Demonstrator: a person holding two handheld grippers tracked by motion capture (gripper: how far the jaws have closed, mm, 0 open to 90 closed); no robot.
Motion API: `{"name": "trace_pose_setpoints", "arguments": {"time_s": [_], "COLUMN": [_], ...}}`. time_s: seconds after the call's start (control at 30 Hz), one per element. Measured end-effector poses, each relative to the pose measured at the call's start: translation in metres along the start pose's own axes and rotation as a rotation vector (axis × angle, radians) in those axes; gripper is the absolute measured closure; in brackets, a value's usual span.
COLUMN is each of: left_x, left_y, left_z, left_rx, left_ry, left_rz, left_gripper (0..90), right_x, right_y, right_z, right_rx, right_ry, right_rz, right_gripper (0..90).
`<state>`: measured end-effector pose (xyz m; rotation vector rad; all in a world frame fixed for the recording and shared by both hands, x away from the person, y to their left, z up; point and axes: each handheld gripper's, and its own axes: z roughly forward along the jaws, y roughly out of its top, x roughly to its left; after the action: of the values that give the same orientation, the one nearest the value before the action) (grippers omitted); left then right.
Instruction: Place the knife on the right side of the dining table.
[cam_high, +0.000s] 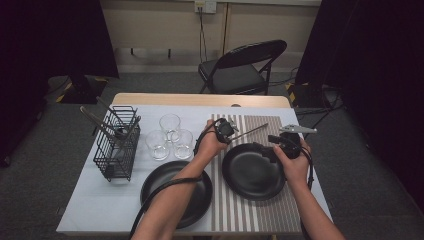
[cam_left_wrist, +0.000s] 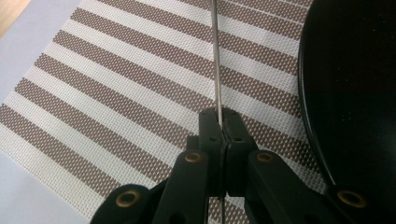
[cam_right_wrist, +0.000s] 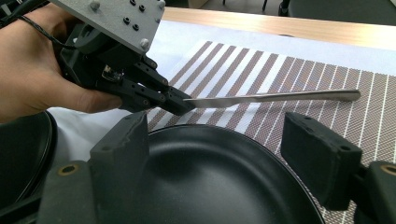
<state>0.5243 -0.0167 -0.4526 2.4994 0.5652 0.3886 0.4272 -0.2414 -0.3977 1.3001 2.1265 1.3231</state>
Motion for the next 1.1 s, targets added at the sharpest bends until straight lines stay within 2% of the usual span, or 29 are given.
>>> {"name": "trace_pose_setpoints", "arguments": {"time_s": [0.6,0.93,1.03,1.1], "left_x": [-0.002,-0.001,0.000,0.002], "left_y": [-0.002,-0.006,-0.008,-0.010], "left_z": [-0.002,-0.006,-0.007,-0.009], "left_rx": [-0.014,-0.022,-0.010,-0.015], "left_ry": [0.001,-0.004,0.005,0.008], "left_rz": [-0.002,-0.050,-0.057,-0.066], "left_gripper": [86.4,81.6,78.8,80.3], "right_x": [-0.001,0.002,0.002,0.002], "right_y": [0.001,0.002,0.003,0.003], "right_z": [-0.001,0.001,0.002,0.002], "right_rx": [0.009,0.008,0.008,0.009], "right_ry": [-0.012,-0.010,-0.012,-0.007], "right_rz": [-0.001,0.000,-0.001,0.000], "right_gripper": [23.1,23.0,23.0,23.0]}}
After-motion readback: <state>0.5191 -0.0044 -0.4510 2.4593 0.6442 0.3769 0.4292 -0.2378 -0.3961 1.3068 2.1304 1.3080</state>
